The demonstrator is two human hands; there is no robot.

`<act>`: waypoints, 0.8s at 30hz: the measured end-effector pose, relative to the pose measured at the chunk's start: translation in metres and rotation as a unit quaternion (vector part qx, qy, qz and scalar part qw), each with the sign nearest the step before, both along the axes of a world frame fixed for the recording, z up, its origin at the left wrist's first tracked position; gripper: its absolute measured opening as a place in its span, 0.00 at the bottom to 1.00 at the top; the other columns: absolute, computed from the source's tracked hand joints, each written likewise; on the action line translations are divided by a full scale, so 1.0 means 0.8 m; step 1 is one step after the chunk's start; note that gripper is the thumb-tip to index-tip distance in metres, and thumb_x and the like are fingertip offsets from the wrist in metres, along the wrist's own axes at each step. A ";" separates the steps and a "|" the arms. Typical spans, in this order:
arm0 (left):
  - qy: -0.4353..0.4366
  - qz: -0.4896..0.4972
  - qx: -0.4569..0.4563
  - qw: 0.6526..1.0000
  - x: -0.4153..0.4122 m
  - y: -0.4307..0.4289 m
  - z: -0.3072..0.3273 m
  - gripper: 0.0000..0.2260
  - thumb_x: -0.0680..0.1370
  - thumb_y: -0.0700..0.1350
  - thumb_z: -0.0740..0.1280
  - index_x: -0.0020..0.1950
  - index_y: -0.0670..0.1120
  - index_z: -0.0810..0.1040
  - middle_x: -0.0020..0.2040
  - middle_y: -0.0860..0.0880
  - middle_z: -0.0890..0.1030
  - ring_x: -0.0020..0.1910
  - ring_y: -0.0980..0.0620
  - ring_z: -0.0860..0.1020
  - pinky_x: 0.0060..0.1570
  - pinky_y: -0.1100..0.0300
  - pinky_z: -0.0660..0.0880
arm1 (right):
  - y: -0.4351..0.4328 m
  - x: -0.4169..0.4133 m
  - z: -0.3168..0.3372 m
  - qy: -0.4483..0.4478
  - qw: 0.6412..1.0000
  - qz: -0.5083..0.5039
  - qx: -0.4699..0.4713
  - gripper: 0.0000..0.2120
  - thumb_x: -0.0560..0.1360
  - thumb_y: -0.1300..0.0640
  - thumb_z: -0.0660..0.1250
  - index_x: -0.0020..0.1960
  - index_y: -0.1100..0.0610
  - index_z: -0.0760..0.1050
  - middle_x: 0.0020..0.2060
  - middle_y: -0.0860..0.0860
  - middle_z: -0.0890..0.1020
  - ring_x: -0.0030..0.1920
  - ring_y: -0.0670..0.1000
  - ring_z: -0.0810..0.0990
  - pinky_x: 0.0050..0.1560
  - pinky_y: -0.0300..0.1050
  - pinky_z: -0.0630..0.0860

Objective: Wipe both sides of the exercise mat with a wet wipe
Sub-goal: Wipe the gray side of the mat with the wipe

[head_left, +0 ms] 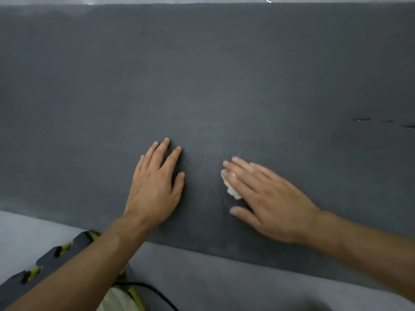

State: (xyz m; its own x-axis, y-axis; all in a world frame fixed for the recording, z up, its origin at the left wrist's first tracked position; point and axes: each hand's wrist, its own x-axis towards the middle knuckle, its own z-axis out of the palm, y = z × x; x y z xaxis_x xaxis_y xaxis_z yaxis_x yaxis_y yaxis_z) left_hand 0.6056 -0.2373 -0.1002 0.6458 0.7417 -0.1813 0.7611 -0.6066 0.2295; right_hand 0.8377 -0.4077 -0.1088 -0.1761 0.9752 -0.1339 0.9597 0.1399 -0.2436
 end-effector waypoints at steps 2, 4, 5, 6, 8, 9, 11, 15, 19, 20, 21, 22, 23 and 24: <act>-0.004 0.000 0.002 1.000 0.003 -0.006 0.000 0.27 0.82 0.54 0.57 0.80 0.47 0.67 0.83 0.46 0.60 0.83 0.45 0.55 0.78 0.40 0.60 | 0.020 0.034 -0.001 -0.025 0.997 -0.071 -0.004 0.34 0.86 0.37 0.46 0.83 0.58 0.58 0.83 0.53 0.58 0.84 0.51 0.50 0.82 0.51 0.52; -0.006 -0.006 0.002 1.000 0.006 -0.013 0.001 0.26 0.82 0.54 0.57 0.80 0.47 0.67 0.83 0.46 0.61 0.83 0.45 0.56 0.78 0.39 0.60 | 0.032 0.052 -0.004 -0.028 0.994 -0.106 -0.008 0.34 0.86 0.37 0.45 0.83 0.57 0.57 0.83 0.52 0.58 0.84 0.51 0.50 0.83 0.51 0.52; -0.007 -0.010 0.001 1.000 0.008 -0.017 0.001 0.26 0.82 0.53 0.57 0.80 0.47 0.67 0.83 0.46 0.61 0.83 0.45 0.56 0.79 0.39 0.59 | 0.034 0.053 -0.005 -0.020 0.993 -0.119 -0.007 0.34 0.85 0.37 0.46 0.83 0.58 0.57 0.83 0.52 0.57 0.84 0.51 0.50 0.82 0.52 0.53; -0.009 -0.012 -0.001 1.000 0.009 -0.022 0.001 0.26 0.82 0.53 0.57 0.80 0.47 0.68 0.83 0.46 0.61 0.83 0.45 0.56 0.79 0.39 0.59 | 0.033 0.048 -0.006 -0.011 0.992 -0.129 -0.003 0.34 0.86 0.38 0.46 0.83 0.58 0.57 0.84 0.52 0.57 0.84 0.51 0.49 0.82 0.53 0.54; -0.012 -0.019 -0.003 1.000 0.010 -0.032 0.000 0.26 0.82 0.53 0.58 0.80 0.48 0.68 0.83 0.46 0.60 0.83 0.45 0.55 0.79 0.40 0.58 | 0.025 0.028 -0.005 0.004 0.992 -0.129 0.000 0.32 0.86 0.40 0.48 0.84 0.57 0.56 0.84 0.52 0.57 0.84 0.51 0.48 0.82 0.54 0.55; -0.012 -0.024 -0.003 1.000 0.009 -0.037 -0.001 0.26 0.82 0.53 0.58 0.80 0.48 0.68 0.83 0.47 0.60 0.83 0.45 0.55 0.79 0.40 0.58 | 0.018 0.017 -0.005 0.006 0.994 -0.113 -0.005 0.31 0.86 0.41 0.49 0.84 0.56 0.54 0.84 0.52 0.56 0.84 0.52 0.47 0.82 0.55 0.55; -0.016 -0.035 0.001 0.999 0.008 -0.046 -0.004 0.26 0.82 0.53 0.58 0.80 0.48 0.68 0.83 0.46 0.60 0.83 0.45 0.55 0.79 0.39 0.58 | -0.003 -0.008 -0.005 0.010 0.999 -0.051 -0.014 0.31 0.85 0.41 0.51 0.85 0.53 0.54 0.84 0.52 0.55 0.84 0.53 0.46 0.83 0.54 0.53; -0.023 -0.067 0.003 0.997 0.005 -0.059 -0.008 0.25 0.82 0.53 0.56 0.79 0.49 0.68 0.83 0.47 0.60 0.83 0.46 0.55 0.79 0.39 0.59 | -0.050 -0.043 -0.004 0.010 0.999 0.051 0.006 0.31 0.85 0.40 0.55 0.82 0.56 0.61 0.84 0.53 0.57 0.84 0.55 0.51 0.81 0.51 0.53; -0.026 -0.090 -0.001 0.996 0.007 -0.071 -0.009 0.25 0.82 0.52 0.57 0.79 0.49 0.68 0.83 0.47 0.59 0.83 0.47 0.53 0.79 0.39 0.58 | -0.074 -0.039 0.002 0.004 0.995 0.098 0.029 0.33 0.86 0.39 0.53 0.82 0.59 0.63 0.82 0.52 0.61 0.84 0.55 0.53 0.80 0.51 0.55; -0.027 -0.089 -0.002 0.996 0.008 -0.073 -0.010 0.25 0.82 0.52 0.56 0.79 0.49 0.68 0.83 0.47 0.59 0.83 0.47 0.53 0.79 0.39 0.58 | -0.077 -0.034 0.004 0.001 0.993 0.111 0.038 0.32 0.86 0.39 0.53 0.81 0.59 0.64 0.82 0.52 0.63 0.83 0.54 0.55 0.80 0.50 0.56; -0.029 -0.086 -0.003 0.996 0.010 -0.074 -0.010 0.25 0.82 0.52 0.56 0.79 0.49 0.69 0.83 0.47 0.59 0.83 0.46 0.54 0.79 0.39 0.58 | -0.078 -0.027 0.004 -0.001 0.992 0.116 0.047 0.32 0.86 0.39 0.54 0.81 0.59 0.65 0.81 0.52 0.64 0.82 0.54 0.58 0.79 0.50 0.57; -0.029 -0.083 -0.004 0.996 0.013 -0.074 -0.010 0.25 0.82 0.52 0.56 0.79 0.49 0.69 0.83 0.46 0.59 0.83 0.46 0.54 0.79 0.38 0.58 | -0.077 -0.017 0.003 0.000 0.993 0.104 0.054 0.31 0.85 0.40 0.56 0.81 0.59 0.65 0.81 0.52 0.65 0.81 0.54 0.62 0.79 0.49 0.57; -0.025 -0.082 -0.003 0.996 0.015 -0.075 -0.010 0.25 0.82 0.52 0.56 0.79 0.49 0.68 0.83 0.46 0.59 0.83 0.46 0.54 0.79 0.38 0.58 | -0.074 -0.005 0.001 0.004 0.996 0.075 0.055 0.31 0.84 0.41 0.58 0.80 0.59 0.66 0.80 0.52 0.66 0.79 0.54 0.65 0.80 0.48 0.57; -0.020 -0.081 -0.003 0.996 0.017 -0.075 -0.010 0.25 0.82 0.53 0.56 0.79 0.49 0.68 0.83 0.46 0.59 0.83 0.46 0.53 0.79 0.37 0.57 | -0.067 0.012 -0.002 0.008 0.998 0.029 0.050 0.31 0.84 0.41 0.58 0.81 0.59 0.65 0.79 0.53 0.67 0.77 0.55 0.67 0.80 0.48 0.56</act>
State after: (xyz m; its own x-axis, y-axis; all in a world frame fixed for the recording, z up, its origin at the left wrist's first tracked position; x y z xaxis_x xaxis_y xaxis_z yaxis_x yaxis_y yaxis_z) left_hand 0.6193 -0.2977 -0.1083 0.7642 0.6255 -0.1573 0.6430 -0.7197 0.2620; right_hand 0.8469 -0.4616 -0.1101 -0.2333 0.9718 -0.0335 0.9454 0.2186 -0.2417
